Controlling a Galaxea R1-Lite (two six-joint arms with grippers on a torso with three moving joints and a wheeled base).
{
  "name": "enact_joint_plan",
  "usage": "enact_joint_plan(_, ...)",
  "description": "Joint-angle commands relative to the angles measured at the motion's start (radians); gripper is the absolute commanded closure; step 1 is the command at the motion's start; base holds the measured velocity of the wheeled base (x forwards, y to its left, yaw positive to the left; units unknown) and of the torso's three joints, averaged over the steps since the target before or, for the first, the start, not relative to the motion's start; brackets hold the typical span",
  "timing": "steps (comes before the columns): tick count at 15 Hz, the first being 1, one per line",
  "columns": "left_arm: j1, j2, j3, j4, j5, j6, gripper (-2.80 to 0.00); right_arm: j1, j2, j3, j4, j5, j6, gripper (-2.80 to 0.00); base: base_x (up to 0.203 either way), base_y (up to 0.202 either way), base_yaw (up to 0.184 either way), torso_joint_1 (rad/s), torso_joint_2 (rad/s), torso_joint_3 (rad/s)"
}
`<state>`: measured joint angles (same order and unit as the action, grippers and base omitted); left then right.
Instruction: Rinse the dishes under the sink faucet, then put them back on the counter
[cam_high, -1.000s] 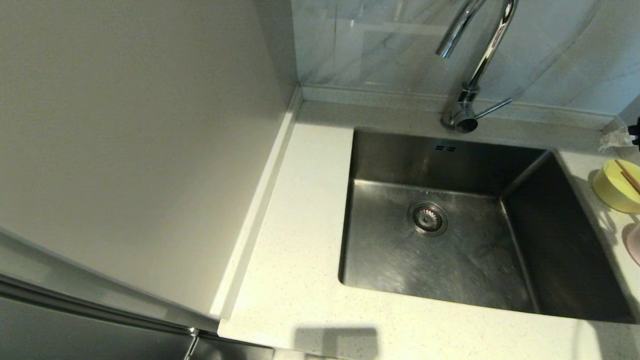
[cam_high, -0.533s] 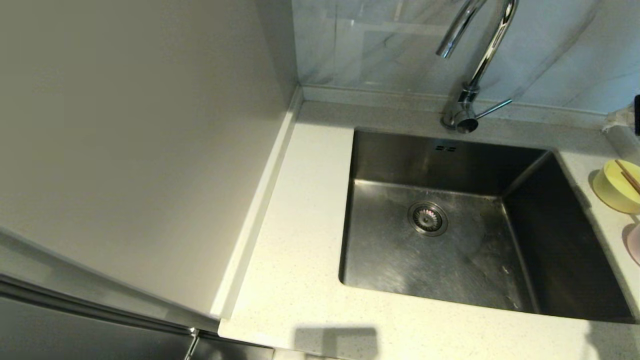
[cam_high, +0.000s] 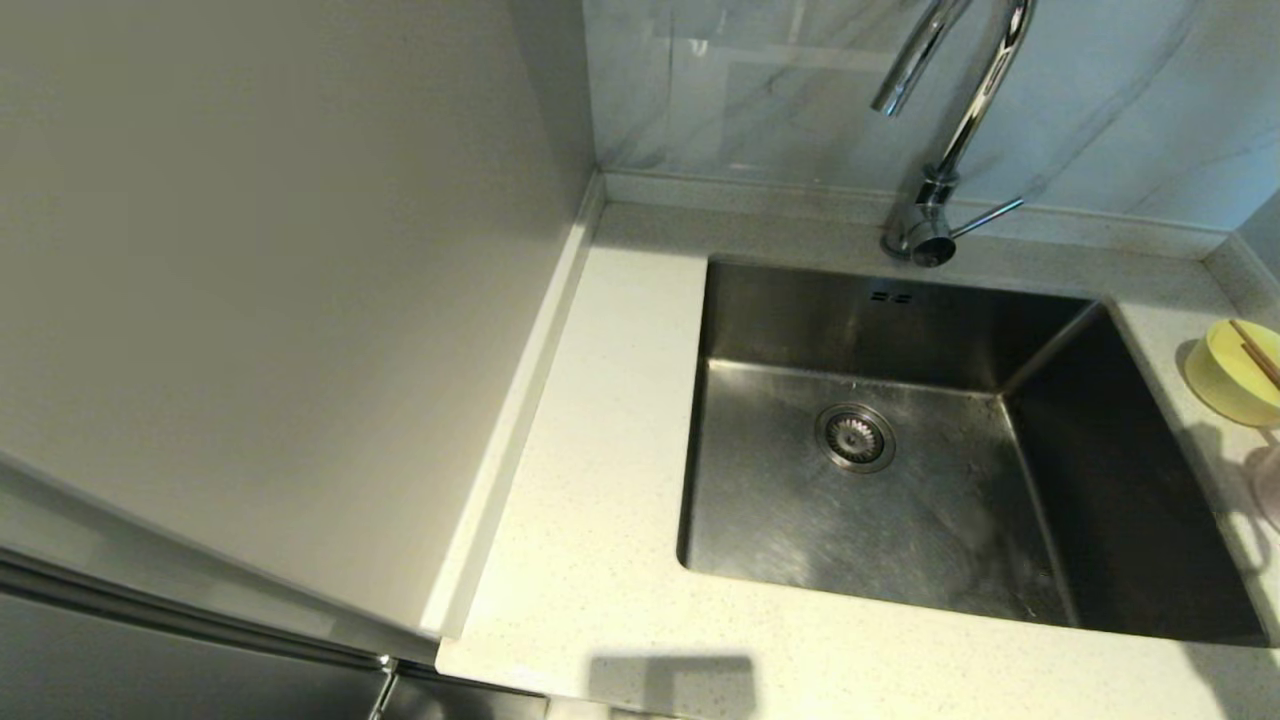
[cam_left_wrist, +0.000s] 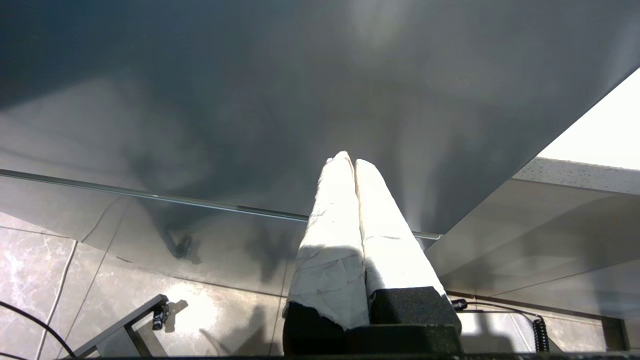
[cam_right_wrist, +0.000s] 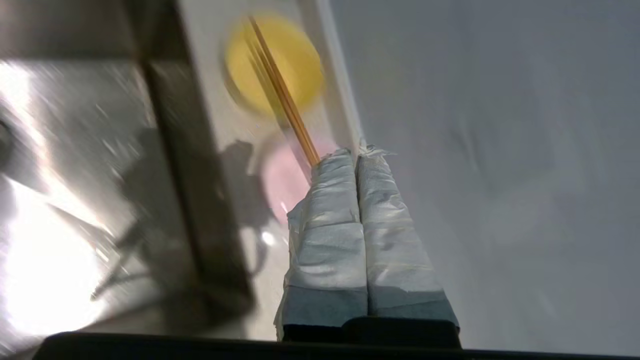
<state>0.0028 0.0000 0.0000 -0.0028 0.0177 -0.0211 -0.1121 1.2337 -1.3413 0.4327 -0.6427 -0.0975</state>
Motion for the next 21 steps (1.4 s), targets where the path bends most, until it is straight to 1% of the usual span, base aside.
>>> enact_joint_plan(1,0.000,-0.003,0.000,0.000,0.001,0.000,0.00,0.033,-0.228,0.192,0.025,-0.045,0.004,0.00,0.000,0.000,0.000,0.000,0.00,0.000)
enact_joint_plan(3,0.000,-0.003,0.000,0.000,0.001,0.000,0.00,0.082,-0.411,0.361,0.038,-0.033,0.003,0.00,0.000,0.000,0.000,0.000,0.00,0.000)
enact_joint_plan(6,0.000,-0.003,0.000,0.000,0.001,0.000,0.00,0.112,-0.631,0.546,0.048,0.007,-0.002,0.00,0.000,0.000,0.000,0.000,0.00,0.000)
enact_joint_plan(8,0.000,-0.003,0.000,0.000,0.001,0.000,0.00,0.121,-0.751,0.629,0.049,0.024,-0.020,0.00,0.000,0.000,0.000,0.000,0.00,0.000)
enact_joint_plan(10,0.000,-0.003,0.000,0.000,0.001,0.000,0.00,0.105,-0.845,0.669,0.049,0.041,-0.053,0.00,0.000,0.000,0.000,0.000,0.00,0.000)
enact_joint_plan(12,0.000,-0.003,0.000,0.000,0.001,0.000,0.00,0.060,-0.935,0.721,0.047,0.092,-0.080,0.00,0.000,0.000,0.000,0.000,0.00,0.000)
enact_joint_plan(13,0.000,-0.003,0.000,0.000,0.001,0.000,0.00,0.049,-0.948,0.755,0.017,0.108,-0.087,0.00,0.000,0.000,0.000,0.000,0.00,0.000)
enact_joint_plan(14,0.000,-0.003,0.000,0.000,0.001,0.000,0.00,0.045,-0.948,0.780,-0.073,0.113,-0.094,0.00,0.000,0.000,0.000,0.000,0.00,0.000)
enact_joint_plan(16,0.000,-0.003,0.000,0.000,0.001,0.000,0.00,0.044,-0.948,0.879,-0.272,0.116,-0.110,0.00,0.000,0.000,0.000,0.000,0.00,0.000)
enact_joint_plan(17,0.000,-0.003,0.000,0.000,0.001,0.000,0.00,0.043,-0.948,0.911,-0.343,0.116,-0.116,0.00,0.000,0.000,0.000,0.000,0.00,0.000)
enact_joint_plan(19,0.000,-0.003,0.000,0.000,0.001,0.000,0.00,0.042,-0.947,0.933,-0.355,0.116,-0.113,0.00,0.000,0.000,0.000,0.000,0.00,0.000)
enact_joint_plan(21,0.000,-0.003,0.000,0.000,0.001,0.000,0.00,0.014,-0.945,0.939,-0.353,0.124,-0.115,0.00,0.000,0.000,0.000,0.000,0.00,0.000)
